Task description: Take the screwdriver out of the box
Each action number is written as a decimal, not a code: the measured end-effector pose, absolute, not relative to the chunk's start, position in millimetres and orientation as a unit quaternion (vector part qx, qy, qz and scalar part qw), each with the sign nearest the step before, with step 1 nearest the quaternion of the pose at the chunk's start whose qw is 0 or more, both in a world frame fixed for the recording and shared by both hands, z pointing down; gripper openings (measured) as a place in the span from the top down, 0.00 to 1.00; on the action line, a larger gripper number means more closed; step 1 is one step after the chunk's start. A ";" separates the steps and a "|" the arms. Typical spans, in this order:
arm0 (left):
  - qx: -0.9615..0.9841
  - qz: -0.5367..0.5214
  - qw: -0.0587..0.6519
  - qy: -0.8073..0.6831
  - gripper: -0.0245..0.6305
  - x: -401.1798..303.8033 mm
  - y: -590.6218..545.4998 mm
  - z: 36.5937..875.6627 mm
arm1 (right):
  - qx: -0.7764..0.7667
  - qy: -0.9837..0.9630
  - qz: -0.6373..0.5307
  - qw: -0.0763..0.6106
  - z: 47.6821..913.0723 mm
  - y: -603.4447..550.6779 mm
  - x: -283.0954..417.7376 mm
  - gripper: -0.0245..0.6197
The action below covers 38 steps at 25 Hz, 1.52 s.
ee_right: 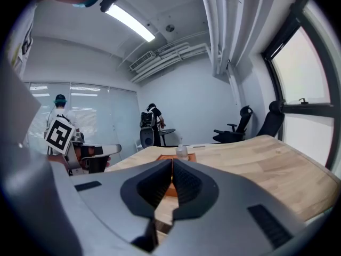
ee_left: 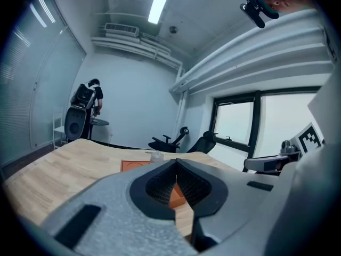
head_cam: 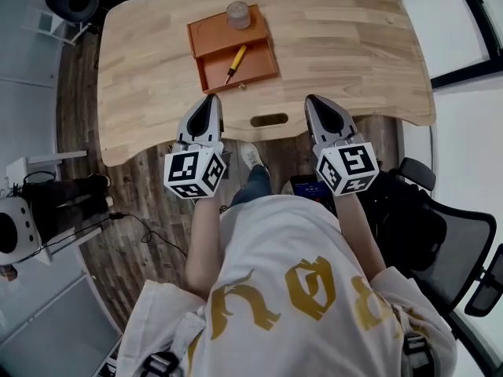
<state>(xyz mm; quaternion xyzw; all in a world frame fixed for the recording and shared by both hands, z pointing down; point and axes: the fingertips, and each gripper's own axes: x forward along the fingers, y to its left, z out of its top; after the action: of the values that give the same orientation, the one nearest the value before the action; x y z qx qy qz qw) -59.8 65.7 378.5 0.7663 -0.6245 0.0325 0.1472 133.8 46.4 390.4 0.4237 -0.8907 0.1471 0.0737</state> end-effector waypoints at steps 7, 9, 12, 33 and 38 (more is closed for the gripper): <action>0.785 0.034 0.165 -0.597 0.95 -96.9 -18.4 393.3 | 0.438 -0.879 0.161 0.097 407.2 -22.6 90.6 0.94; 0.794 0.027 0.170 -0.584 0.95 -103.3 -33.0 394.4 | 0.441 -0.877 0.159 0.109 411.1 -35.0 79.2 0.94; 0.805 0.029 0.173 -0.566 0.95 -117.0 -56.4 396.7 | 0.448 -0.873 0.150 0.119 412.1 -55.1 58.8 0.94; 0.820 0.043 0.178 -0.543 0.95 -135.3 -106.3 415.8 | 0.464 -0.872 0.116 0.108 404.0 -93.2 30.3 0.94; 0.815 0.047 0.178 -0.549 0.95 -139.9 -114.8 417.7 | 0.459 -0.874 0.124 0.103 409.7 -107.9 26.5 0.94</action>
<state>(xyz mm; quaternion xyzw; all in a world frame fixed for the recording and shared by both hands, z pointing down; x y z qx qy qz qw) -139.9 -114.8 417.7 0.8149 -0.5494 0.0473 0.1785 26.5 -107.9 409.7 0.4588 -0.8738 0.1239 0.1030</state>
